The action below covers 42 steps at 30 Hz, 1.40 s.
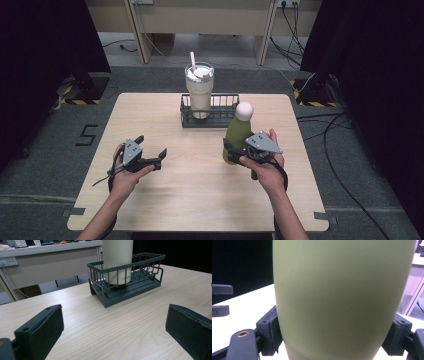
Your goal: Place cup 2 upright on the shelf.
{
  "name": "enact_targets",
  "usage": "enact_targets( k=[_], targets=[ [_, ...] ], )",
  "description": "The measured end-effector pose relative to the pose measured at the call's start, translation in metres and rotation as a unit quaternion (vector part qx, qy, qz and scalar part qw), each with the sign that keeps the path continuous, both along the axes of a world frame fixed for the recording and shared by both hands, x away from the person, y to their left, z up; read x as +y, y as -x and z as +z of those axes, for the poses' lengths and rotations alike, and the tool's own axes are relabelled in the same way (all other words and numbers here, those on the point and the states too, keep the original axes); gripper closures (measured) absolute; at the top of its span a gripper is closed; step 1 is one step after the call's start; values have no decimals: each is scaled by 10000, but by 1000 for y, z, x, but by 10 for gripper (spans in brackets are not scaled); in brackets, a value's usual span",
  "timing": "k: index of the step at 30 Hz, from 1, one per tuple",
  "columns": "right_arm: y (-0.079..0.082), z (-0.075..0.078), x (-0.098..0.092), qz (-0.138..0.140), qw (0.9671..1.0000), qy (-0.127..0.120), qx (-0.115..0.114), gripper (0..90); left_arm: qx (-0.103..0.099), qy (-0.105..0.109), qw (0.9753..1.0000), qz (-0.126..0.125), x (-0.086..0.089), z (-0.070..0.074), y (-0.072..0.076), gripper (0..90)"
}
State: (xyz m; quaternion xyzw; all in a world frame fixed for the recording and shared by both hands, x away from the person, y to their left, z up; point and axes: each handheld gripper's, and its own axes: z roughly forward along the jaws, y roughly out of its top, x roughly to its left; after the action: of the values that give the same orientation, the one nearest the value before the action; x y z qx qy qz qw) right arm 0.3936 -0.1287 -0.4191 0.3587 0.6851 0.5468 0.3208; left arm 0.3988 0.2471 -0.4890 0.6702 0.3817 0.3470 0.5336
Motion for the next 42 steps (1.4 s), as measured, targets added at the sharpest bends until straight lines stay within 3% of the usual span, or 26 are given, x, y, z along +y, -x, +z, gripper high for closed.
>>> enact_targets(
  k=[42],
  targets=[
    [-46,26,0,-382,9993,29,-28,206,14,-13,10000,-18,-2,-1,0,16]
  ],
)
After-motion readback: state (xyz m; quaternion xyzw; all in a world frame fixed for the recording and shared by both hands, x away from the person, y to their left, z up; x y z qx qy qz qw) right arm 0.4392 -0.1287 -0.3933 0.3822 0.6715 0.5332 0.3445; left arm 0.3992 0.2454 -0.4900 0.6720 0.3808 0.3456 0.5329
